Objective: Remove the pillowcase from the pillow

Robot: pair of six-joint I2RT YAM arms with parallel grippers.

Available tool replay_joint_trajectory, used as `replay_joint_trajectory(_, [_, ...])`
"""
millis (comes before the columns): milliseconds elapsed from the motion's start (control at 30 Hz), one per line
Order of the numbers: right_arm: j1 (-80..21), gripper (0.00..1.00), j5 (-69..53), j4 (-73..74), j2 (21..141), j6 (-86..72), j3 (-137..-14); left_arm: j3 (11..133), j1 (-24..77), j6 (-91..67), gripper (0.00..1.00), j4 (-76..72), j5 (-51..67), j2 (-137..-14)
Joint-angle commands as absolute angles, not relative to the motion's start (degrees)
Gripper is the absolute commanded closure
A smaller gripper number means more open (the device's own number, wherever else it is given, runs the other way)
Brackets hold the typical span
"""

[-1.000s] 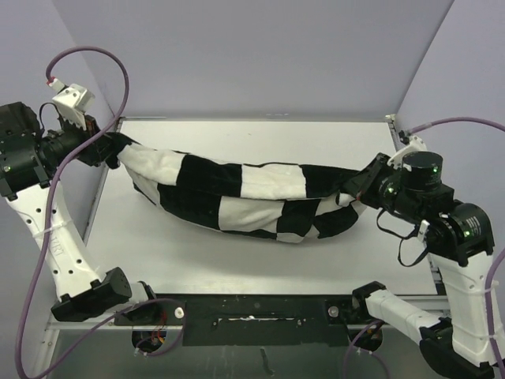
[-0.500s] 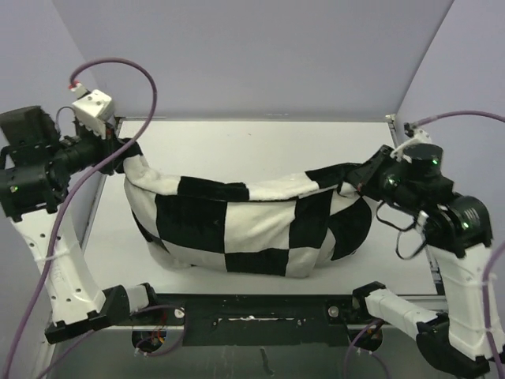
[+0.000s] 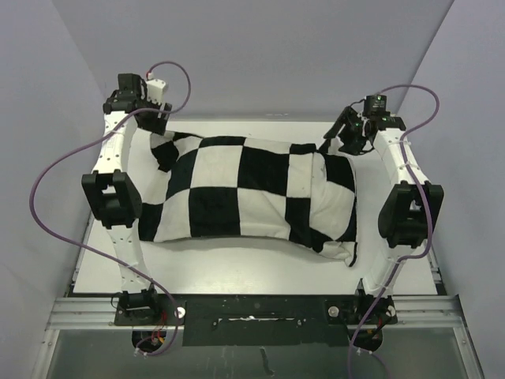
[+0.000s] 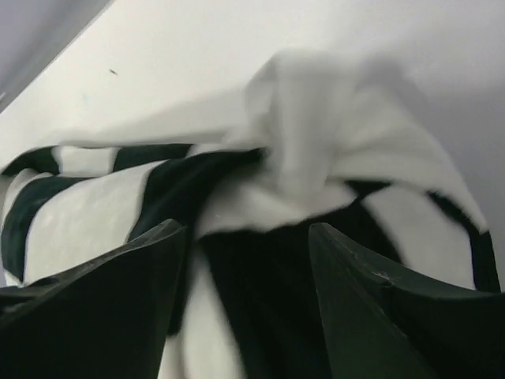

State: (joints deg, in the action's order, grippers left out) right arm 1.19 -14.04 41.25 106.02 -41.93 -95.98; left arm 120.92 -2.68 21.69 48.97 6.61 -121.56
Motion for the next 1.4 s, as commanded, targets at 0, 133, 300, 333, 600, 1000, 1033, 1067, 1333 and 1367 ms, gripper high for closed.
replay_joint_trajectory(0, [-0.4,0.25,-13.7,37.8,106.1,-33.8,-110.0,145.7,-0.5,21.0,0.16,51.2,4.5,-124.2])
replay_joint_trajectory(133, [-3.3,0.02,-6.0,39.2,104.3,-28.6,-111.4,149.6,5.4,25.4,0.03,60.8,11.4,-122.9])
replay_joint_trajectory(300, [-5.2,0.02,0.6,42.7,95.8,-29.6,-101.2,136.1,14.2,30.9,0.02,59.8,21.2,-113.9])
replay_joint_trajectory(333, [-5.2,0.02,0.7,41.5,92.7,-30.6,-96.6,134.3,15.8,31.6,0.02,59.4,22.7,-113.0])
replay_joint_trajectory(600, [-11.4,0.02,7.7,40.6,77.0,-33.4,-72.4,137.3,20.9,30.8,0.03,59.5,18.8,-122.9])
replay_joint_trajectory(1000, [-11.1,0.11,13.9,45.0,80.8,-32.7,-70.7,121.1,17.6,29.3,0.25,57.4,19.5,-122.5])
replay_joint_trajectory(1033, [-9.9,0.13,13.8,45.4,80.8,-32.4,-70.7,118.0,17.4,29.5,0.29,56.3,19.8,-121.2])
replay_joint_trajectory(1067, [-9.0,0.15,13.6,45.3,80.5,-32.2,-70.6,115.0,17.1,29.9,0.32,55.3,20.0,-120.3])
replay_joint_trajectory(1333, [-5.5,0.24,12.2,44.8,79.8,-29.1,-71.6,99.2,16.1,30.2,0.51,51.6,22.6,-115.6])
replay_joint_trajectory(1367, [-5.5,0.24,12.0,44.7,80.2,-28.8,-71.9,98.0,16.0,30.1,0.52,51.2,22.9,-115.1])
